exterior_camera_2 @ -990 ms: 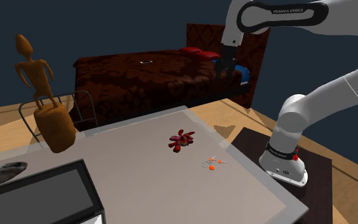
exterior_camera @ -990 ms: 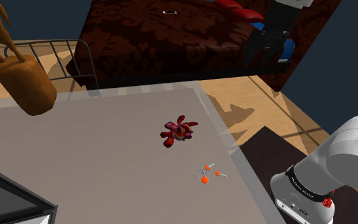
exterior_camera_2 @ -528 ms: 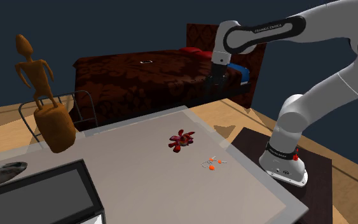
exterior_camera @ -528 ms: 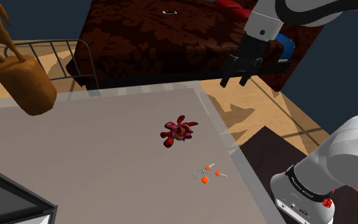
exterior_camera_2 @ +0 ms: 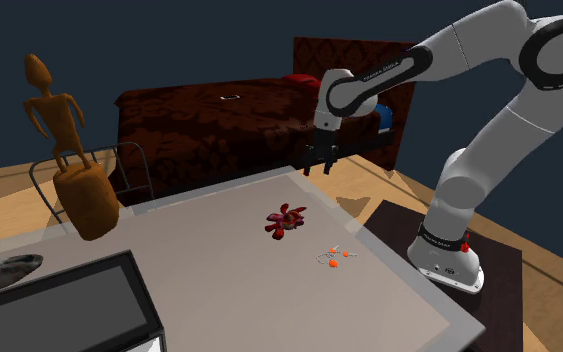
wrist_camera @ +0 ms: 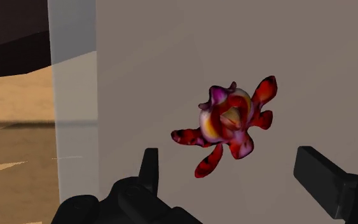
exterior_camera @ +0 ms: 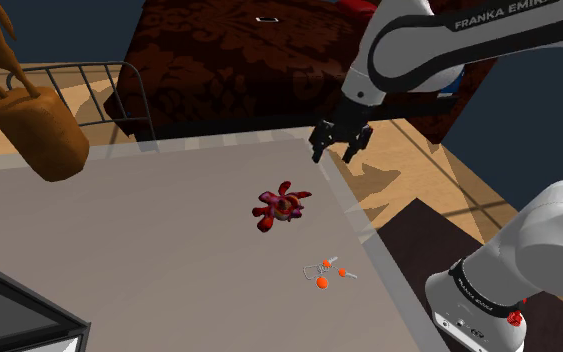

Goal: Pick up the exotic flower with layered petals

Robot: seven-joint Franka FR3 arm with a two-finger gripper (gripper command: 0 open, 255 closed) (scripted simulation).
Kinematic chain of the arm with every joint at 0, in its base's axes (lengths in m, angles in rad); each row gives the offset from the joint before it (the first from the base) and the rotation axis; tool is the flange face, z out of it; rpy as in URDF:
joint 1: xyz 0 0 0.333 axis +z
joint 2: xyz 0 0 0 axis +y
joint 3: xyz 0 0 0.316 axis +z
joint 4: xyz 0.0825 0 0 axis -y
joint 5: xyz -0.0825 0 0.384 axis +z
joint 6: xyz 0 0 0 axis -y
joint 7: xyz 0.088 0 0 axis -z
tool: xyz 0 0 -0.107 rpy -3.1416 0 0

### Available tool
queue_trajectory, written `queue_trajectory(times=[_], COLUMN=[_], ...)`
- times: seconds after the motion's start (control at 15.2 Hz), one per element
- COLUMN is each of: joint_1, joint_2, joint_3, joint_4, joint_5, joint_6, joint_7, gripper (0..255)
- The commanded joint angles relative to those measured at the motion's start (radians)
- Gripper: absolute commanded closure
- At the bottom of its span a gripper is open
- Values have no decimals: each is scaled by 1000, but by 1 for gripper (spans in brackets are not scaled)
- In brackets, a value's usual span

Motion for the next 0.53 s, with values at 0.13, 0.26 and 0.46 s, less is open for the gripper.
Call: queue_trajectory(times=[0.13, 0.26, 0.46], joint_1=[23, 34, 51], joint_2=[141, 220, 341], joint_3=[21, 29, 41], joint_4=[4, 18, 51], joint_5=[72, 110, 172], joint_6=[134, 195, 280], joint_7=[12, 11, 3], gripper=[0, 0, 0])
